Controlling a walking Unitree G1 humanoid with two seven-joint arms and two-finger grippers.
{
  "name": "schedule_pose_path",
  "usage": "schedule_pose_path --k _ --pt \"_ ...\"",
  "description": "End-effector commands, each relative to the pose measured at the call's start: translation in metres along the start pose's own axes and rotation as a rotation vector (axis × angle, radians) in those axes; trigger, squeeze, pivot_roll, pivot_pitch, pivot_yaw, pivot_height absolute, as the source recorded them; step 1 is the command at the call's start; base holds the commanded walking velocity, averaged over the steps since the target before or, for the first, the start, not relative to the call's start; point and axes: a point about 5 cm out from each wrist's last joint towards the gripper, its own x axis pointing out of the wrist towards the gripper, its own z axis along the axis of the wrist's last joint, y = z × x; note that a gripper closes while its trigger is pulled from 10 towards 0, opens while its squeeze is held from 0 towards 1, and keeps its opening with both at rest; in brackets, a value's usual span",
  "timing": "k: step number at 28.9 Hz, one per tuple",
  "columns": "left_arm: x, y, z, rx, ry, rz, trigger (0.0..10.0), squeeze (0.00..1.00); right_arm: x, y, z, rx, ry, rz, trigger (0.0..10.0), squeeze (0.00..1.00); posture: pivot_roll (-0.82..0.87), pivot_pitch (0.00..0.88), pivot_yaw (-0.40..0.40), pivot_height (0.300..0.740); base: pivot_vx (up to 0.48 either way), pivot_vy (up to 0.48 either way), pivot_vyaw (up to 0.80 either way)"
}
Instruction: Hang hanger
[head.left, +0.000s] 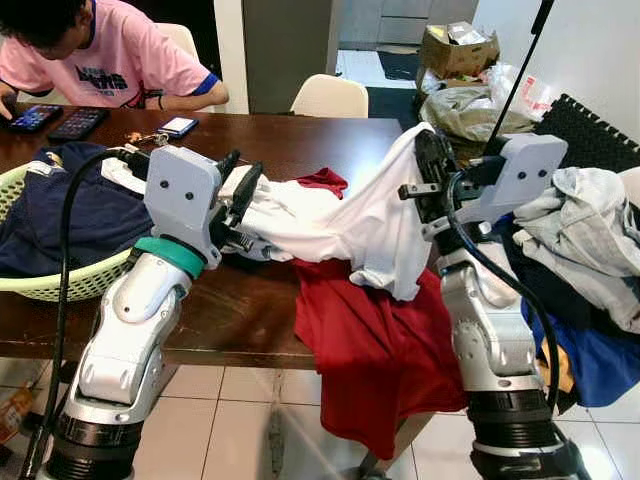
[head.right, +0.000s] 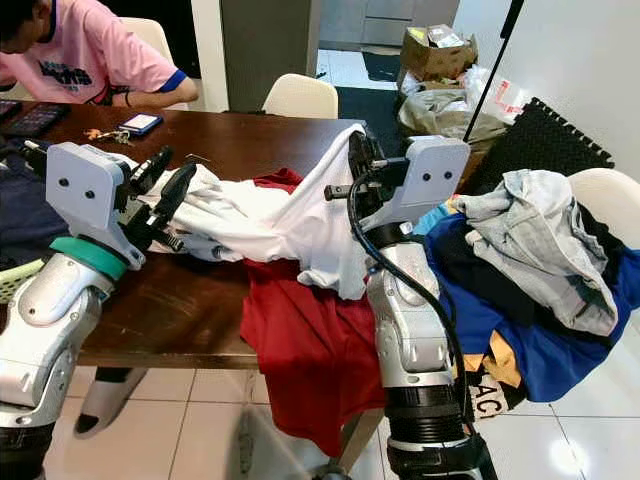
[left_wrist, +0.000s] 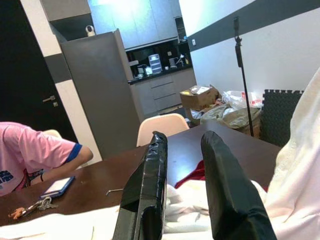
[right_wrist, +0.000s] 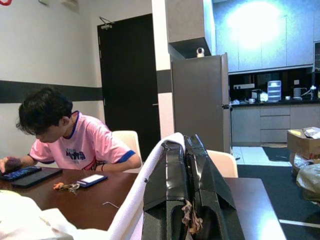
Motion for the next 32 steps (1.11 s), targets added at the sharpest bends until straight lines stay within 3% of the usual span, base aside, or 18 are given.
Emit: schedule_pose_path --k 1,19,32 --pt "0.0002 -0.0003 -0.0005 0.003 0.000 -0.003 10.0 0.00 0.0005 -0.0013 0.0003 -0.005 0.003 -0.007 10.0 0.00 0.02 0.027 0.038 0.688 0.000 0.000 0.00" --pt "-0.0001 0.0004 -0.0016 0.000 0.007 0.002 10.0 0.00 0.0007 -0.0036 -0.0027 -0.006 0.011 -0.028 10.0 0.00 0.02 0.028 0.044 0.740 0.000 0.000 0.00" --pt "0.0005 0.0044 -0.0044 -0.008 0.023 0.022 10.0 0.00 0.0009 -0.0057 -0.0049 -0.012 0.024 -0.049 10.0 0.00 0.02 0.028 0.043 0.740 0.000 0.000 0.00"
